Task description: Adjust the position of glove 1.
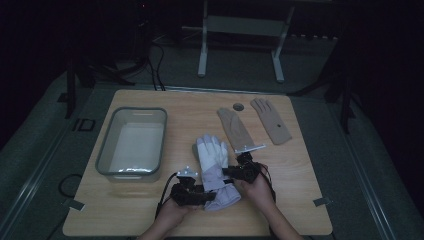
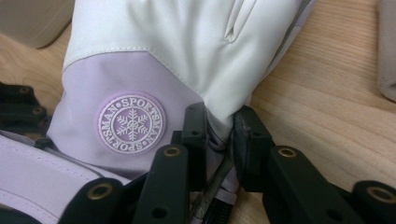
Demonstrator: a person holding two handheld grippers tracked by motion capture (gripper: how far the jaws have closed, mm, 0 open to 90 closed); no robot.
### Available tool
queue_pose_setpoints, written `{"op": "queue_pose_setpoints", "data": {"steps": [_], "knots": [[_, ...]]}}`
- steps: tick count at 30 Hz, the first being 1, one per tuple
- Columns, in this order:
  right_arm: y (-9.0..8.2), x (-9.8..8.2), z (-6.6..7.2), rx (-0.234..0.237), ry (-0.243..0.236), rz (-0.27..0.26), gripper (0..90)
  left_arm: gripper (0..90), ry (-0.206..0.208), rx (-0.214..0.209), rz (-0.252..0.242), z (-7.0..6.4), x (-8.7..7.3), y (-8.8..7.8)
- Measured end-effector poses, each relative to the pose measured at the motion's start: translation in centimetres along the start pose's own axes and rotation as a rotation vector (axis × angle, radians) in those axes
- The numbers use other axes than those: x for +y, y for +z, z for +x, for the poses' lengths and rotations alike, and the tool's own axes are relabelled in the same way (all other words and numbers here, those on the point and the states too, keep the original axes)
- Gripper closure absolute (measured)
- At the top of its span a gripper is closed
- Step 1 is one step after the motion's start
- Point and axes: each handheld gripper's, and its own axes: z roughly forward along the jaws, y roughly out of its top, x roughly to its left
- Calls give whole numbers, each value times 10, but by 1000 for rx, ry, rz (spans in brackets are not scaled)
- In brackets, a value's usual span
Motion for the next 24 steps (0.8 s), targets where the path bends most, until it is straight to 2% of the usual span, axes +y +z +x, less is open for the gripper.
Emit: {"op": "queue_pose_setpoints", "data": {"steps": [2,3,8,10,11,16,17,24], "knots": [[0,0,1,-3,-1,-3,788,564,-6,3,-5,-1,1,-2],[-1,0,2,-13,2,-9,799,655,-10,5,-7,-1,2,-3],[-5,0,7,-26,-1,-31,812,738,-12,-10,-6,-1,3,-7],[-7,0,7,-22,4,-42,814,741,3,0,-10,-3,5,-8],[-12,2,7,-11,16,-65,816,750,19,12,-15,-5,7,-12],[-20,6,12,-10,7,-93,817,755,45,16,-20,-7,16,-21],[-25,11,14,-3,11,-113,818,756,50,27,-26,-7,18,-24],[-36,26,21,2,5,-155,818,759,85,35,-34,-10,35,-40]]}}
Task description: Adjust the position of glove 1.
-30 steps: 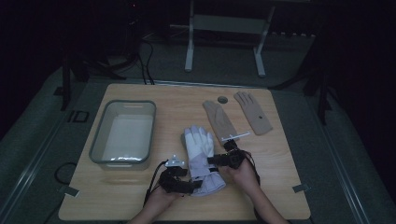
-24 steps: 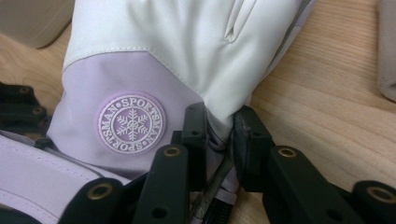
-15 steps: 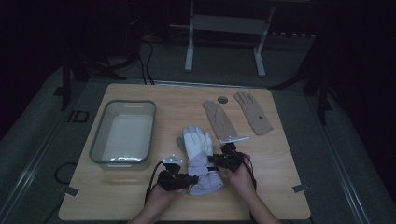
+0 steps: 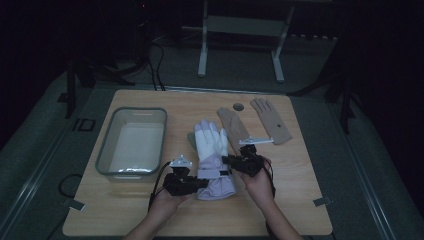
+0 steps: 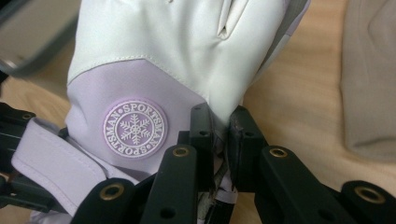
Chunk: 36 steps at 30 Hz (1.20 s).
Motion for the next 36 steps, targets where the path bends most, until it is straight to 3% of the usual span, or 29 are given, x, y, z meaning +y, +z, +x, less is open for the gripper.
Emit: {"op": "queue_pose_setpoints", "data": {"steps": [13,18,22,23,25,26,29,31,34,36], "knots": [[-12,33,20,13,-27,-71,819,760,60,36,-19,1,29,-36],[-11,58,37,28,-54,-105,819,760,82,49,-33,10,41,-59],[-6,79,53,42,-70,-130,818,760,83,74,-51,19,50,-82],[-3,85,57,44,-75,-134,818,760,85,89,-59,26,55,-94],[0,90,62,48,-78,-144,819,760,75,90,-61,31,57,-100],[7,102,72,52,-87,-153,819,760,69,97,-66,36,58,-108],[18,116,86,72,-91,-156,818,760,62,112,-70,46,61,-127],[20,120,90,80,-93,-156,818,760,65,123,-67,52,62,-140],[36,135,110,111,-111,-159,818,760,74,145,-65,62,63,-160],[40,138,114,120,-110,-157,818,759,79,152,-53,70,61,-172]]}}
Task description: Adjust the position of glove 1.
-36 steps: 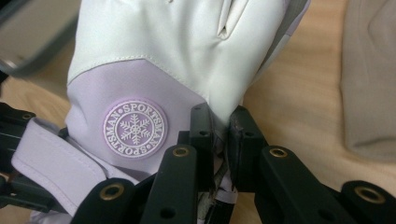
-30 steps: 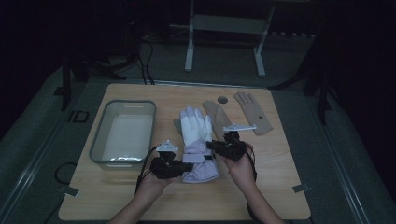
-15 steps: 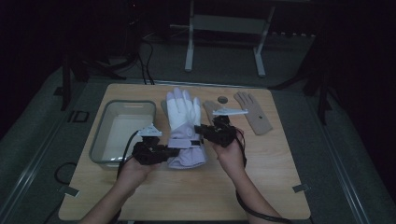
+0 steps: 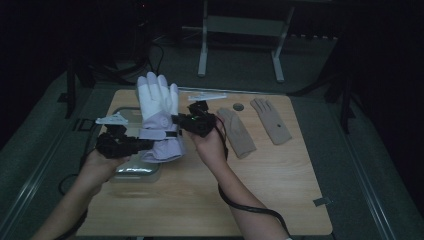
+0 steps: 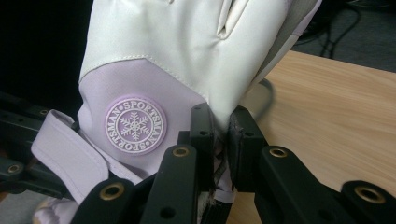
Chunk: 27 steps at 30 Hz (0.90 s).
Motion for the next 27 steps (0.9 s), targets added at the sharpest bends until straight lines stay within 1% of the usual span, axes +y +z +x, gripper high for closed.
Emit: {"op": "queue_pose_setpoints", "data": {"steps": [1,2,3,5,6,7,8,10,11,14,16,17,18,20,22,25,27], "knots": [[6,2,4,8,-4,3,818,760,-13,5,-1,5,-2,-5],[12,3,7,16,2,3,818,760,-12,0,12,13,-6,-10],[22,4,12,25,-3,14,818,759,-17,8,10,18,-9,-14],[34,4,16,40,-5,18,818,759,-21,6,20,26,-15,-18],[39,3,18,46,-4,27,819,759,-30,12,22,32,-20,-20],[48,2,20,52,-3,33,819,760,-34,9,25,36,-23,-21],[53,1,22,54,-7,38,819,759,-45,19,28,42,-29,-21],[69,-4,24,62,-1,62,819,760,-61,22,34,51,-39,-20],[76,-6,24,63,-1,69,819,759,-72,29,41,55,-43,-18],[94,-15,24,52,-2,107,819,759,-93,32,60,64,-55,-12],[103,-20,23,45,6,130,819,759,-103,39,76,69,-61,-7],[107,-23,23,41,8,142,819,759,-118,32,88,72,-65,-4],[111,-26,21,40,9,157,819,758,-125,35,92,73,-67,-1],[117,-32,19,32,14,179,819,759,-134,29,104,75,-71,2],[121,-35,18,25,23,198,819,758,-146,24,110,77,-72,3],[127,-36,17,11,35,230,819,757,-150,27,128,80,-72,6],[131,-37,17,4,34,251,819,757,-172,28,144,82,-73,8]]}}
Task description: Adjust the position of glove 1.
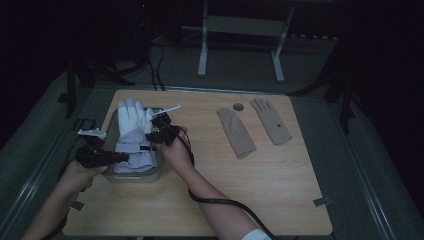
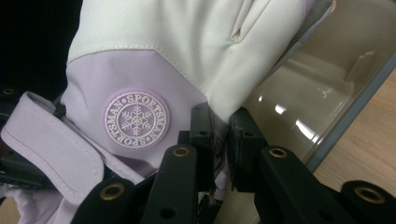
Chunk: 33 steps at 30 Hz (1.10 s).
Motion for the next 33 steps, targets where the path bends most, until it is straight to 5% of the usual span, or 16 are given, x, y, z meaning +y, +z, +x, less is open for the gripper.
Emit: {"op": "queue_pose_setpoints", "data": {"steps": [10,14,19,21,24,33], "knots": [[20,-6,-6,-38,21,112,818,739,-21,69,113,-1,2,19],[20,-4,-6,-44,20,137,814,602,6,125,124,-6,2,20],[22,-2,-5,-48,6,143,788,561,-4,146,56,-7,-2,16],[21,-1,-4,-50,-14,139,676,557,-8,151,44,-7,-4,14],[18,0,-5,-46,-38,131,652,552,-25,158,9,-9,-5,8],[-19,7,-17,26,-73,46,387,554,-27,154,-91,-22,-13,-7]]}}
